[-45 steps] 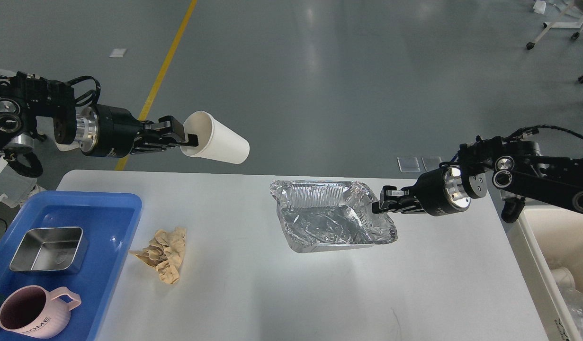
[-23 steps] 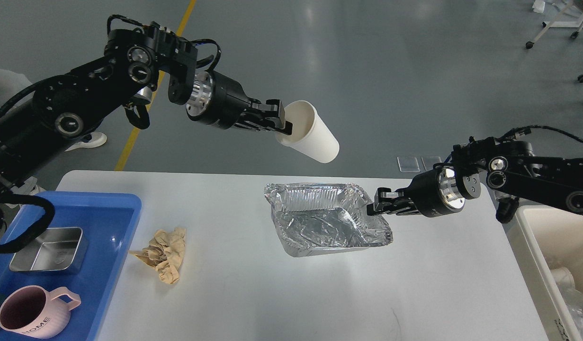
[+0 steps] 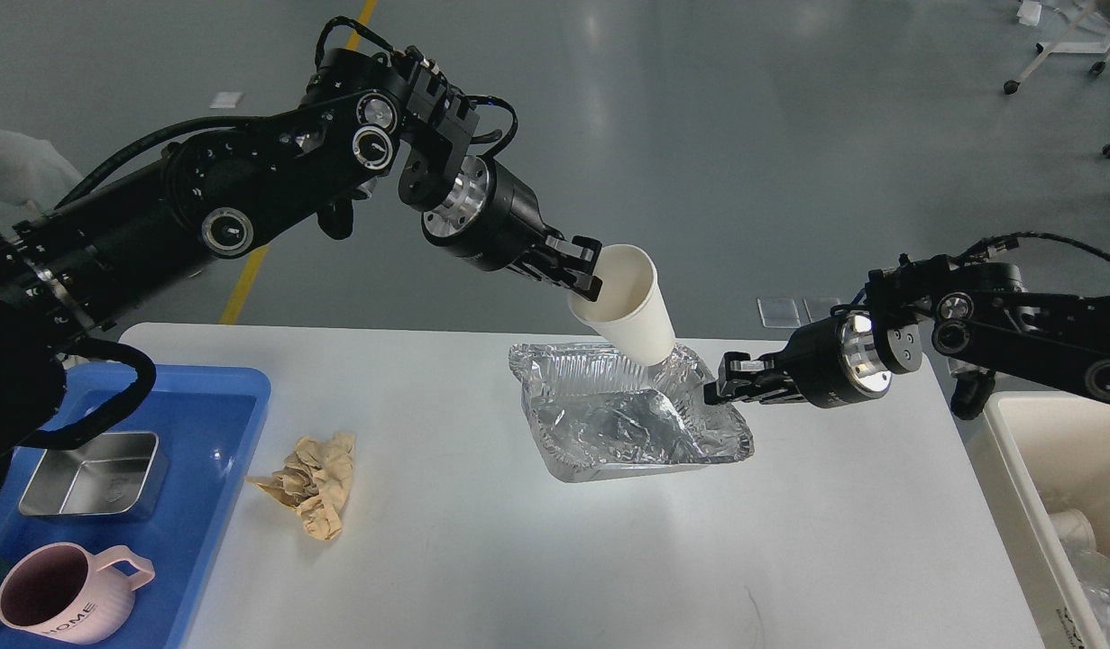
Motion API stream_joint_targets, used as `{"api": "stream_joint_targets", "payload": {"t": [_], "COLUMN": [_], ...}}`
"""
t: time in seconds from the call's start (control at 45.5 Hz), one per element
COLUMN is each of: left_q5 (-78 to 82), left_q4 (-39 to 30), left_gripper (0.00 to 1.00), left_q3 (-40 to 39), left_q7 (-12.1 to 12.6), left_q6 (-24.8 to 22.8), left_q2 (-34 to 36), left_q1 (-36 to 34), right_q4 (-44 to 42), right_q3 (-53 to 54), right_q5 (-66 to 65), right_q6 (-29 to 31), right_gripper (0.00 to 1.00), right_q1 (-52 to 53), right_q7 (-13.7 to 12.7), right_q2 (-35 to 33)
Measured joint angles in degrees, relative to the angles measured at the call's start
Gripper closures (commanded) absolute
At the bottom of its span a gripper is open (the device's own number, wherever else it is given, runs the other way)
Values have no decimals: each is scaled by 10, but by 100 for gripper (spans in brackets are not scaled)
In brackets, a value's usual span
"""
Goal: Tidy desktop
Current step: 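Lift the paper cup with the left gripper over the foil tray, then lower the paper cup into the foil tray and open the left gripper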
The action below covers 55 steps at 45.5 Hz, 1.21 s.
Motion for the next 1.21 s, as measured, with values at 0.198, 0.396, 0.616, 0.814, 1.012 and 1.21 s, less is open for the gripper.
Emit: {"api": "stream_joint_targets", "payload": {"t": [0.198,0.396,0.616,0.814,1.012,1.21], "left_q5": [2,3,4,1,-1,-2], "left_q4": [4,19,27,27,27,27], "left_gripper": [96,94,86,55,35,20], "left_q3": [22,34,53,51,43,42], "left_q7": [6,7,9,18,19,18], "left_q6": [0,0,0,0,0,0], "left_q2": [-37,-73,-85,-79,-76,-78], "left_q1": [0,1,0,-1,-3,-4], "right_q4": [0,0,0,0,0,0], "right_q3": [-1,-1,-1,-1,-1,-1], "right_q5": [1,1,1,1,1,1], "right_q6": [3,8,9,10,10,10], "right_gripper": [100,100,100,100,100,100], "right_q1": [15,25,30,31,31,31], "right_q7": [0,1,1,1,1,1], "right_q2": [1,1,-1,-2,-4,-6]}}
